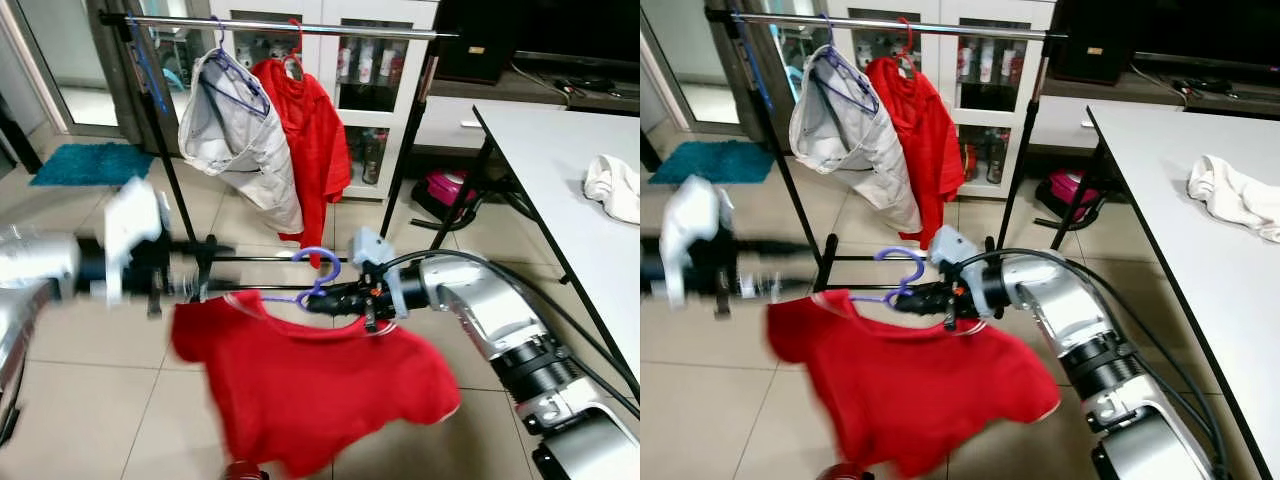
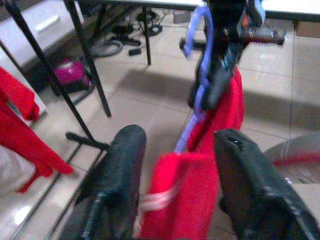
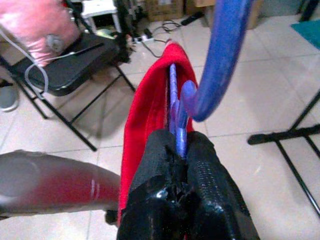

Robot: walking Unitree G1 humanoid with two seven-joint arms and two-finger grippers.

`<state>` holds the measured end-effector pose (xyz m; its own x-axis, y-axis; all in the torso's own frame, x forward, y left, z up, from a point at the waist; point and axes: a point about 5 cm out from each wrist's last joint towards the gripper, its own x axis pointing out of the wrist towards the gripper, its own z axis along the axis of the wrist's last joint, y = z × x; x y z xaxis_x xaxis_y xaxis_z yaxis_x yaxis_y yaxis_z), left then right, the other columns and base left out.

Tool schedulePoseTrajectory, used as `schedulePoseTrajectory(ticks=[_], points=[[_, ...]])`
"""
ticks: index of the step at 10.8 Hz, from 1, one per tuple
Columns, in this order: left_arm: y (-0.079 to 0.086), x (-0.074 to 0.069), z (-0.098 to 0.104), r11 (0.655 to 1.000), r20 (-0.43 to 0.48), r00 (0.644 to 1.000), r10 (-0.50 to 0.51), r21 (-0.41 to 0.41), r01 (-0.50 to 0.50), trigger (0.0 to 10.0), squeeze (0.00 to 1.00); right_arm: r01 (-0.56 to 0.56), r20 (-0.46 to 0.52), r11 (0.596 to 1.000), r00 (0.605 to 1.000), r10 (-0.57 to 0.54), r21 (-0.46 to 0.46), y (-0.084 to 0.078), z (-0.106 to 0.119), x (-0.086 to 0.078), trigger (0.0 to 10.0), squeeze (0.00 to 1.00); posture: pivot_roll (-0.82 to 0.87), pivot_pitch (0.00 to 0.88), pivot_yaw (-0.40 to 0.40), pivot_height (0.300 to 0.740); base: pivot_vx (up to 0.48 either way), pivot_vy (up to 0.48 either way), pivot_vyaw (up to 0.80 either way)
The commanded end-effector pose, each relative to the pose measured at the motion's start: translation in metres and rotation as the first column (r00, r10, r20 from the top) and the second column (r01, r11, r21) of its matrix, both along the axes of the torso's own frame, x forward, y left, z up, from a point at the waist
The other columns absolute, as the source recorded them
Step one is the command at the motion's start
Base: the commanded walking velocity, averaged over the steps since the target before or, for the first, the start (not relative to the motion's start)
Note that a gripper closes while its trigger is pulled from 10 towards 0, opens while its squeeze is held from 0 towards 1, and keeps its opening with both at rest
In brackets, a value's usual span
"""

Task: Hang hanger

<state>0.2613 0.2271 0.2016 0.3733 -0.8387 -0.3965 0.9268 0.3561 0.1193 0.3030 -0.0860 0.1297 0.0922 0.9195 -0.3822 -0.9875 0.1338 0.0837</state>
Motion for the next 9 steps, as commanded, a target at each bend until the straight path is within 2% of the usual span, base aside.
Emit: schedulePoseTrajectory(ticks=[1, 2, 3, 4, 5, 6, 7, 8, 9], points=[[0.003, 0.004, 0.007, 0.995, 0.071, 0.993, 0.097, -0.026, -0.095, 10.0, 1.00, 0.066, 0.047, 0.997, 0.997, -0.067, 0.029, -0.005, 0.006, 0.006, 0.0, 0.00, 0.08, 0.000, -0.032, 0.740, 0.000, 0.000, 0.00], [0.007, 0.008, 0.005, 0.959, 0.113, 0.953, 0.280, -0.086, -0.272, 10.0, 1.00, 0.228, 0.049, 0.972, 0.972, -0.231, 0.061, -0.011, 0.002, 0.013, 0.0, 0.00, 0.07, 0.000, -0.030, 0.740, 0.000, 0.000, 0.00], [0.006, 0.003, -0.002, 0.894, 0.137, 0.892, 0.431, -0.202, -0.401, 10.0, 0.41, 0.444, 0.035, 0.892, 0.893, -0.448, 0.082, -0.020, -0.004, 0.020, 0.0, 0.00, 0.07, 0.000, -0.034, 0.740, 0.000, 0.000, 0.00], [0.006, 0.000, -0.013, 0.815, 0.129, 0.817, 0.562, -0.252, -0.522, 10.0, 0.00, 0.591, 0.011, 0.800, 0.803, -0.595, 0.101, -0.029, -0.011, 0.020, 0.0, 0.00, 0.07, 0.000, -0.046, 0.740, 0.000, 0.000, 0.00], [0.007, -0.005, -0.034, 0.646, 0.107, 0.648, 0.754, -0.299, -0.702, 10.0, 0.00, 0.771, 0.018, 0.628, 0.629, -0.777, 0.105, -0.047, -0.027, 0.018, 1.1, 0.00, 0.07, 0.000, -0.054, 0.740, 0.000, 0.000, 0.00], [0.004, -0.010, -0.041, 0.606, 0.092, 0.612, 0.786, -0.314, -0.731, 10.0, 0.00, 0.822, 0.009, 0.560, 0.562, -0.827, 0.103, -0.051, -0.033, 0.016, 5.7, 0.00, 0.07, 0.000, -0.054, 0.740, 0.000, 0.000, 0.00], [-0.005, -0.019, -0.060, 0.523, 0.073, 0.528, 0.846, -0.304, -0.796, 10.0, 0.00, 0.890, 0.064, 0.446, 0.442, -0.895, 0.089, -0.058, -0.040, 0.013, 10.0, 0.00, 0.06, 0.000, -0.050, 0.740, 0.000, 0.000, 0.00], [-0.006, -0.021, -0.062, 0.490, 0.080, 0.492, 0.867, -0.313, -0.814, 10.0, 0.00, 0.907, 0.078, 0.414, 0.409, -0.909, 0.072, -0.058, -0.041, 0.012, 10.0, 0.00, 0.06, 0.000, -0.055, 0.740, 0.255, 0.000, 0.00], [-0.009, -0.022, -0.062, 0.467, 0.088, 0.464, 0.881, -0.316, -0.826, 10.0, 0.00, 0.907, 0.061, 0.416, 0.412, -0.909, 0.074, -0.052, -0.040, 0.010, 10.0, 0.00, 0.05, 0.000, -0.046, 0.740, 0.345, 0.000, 0.00]])
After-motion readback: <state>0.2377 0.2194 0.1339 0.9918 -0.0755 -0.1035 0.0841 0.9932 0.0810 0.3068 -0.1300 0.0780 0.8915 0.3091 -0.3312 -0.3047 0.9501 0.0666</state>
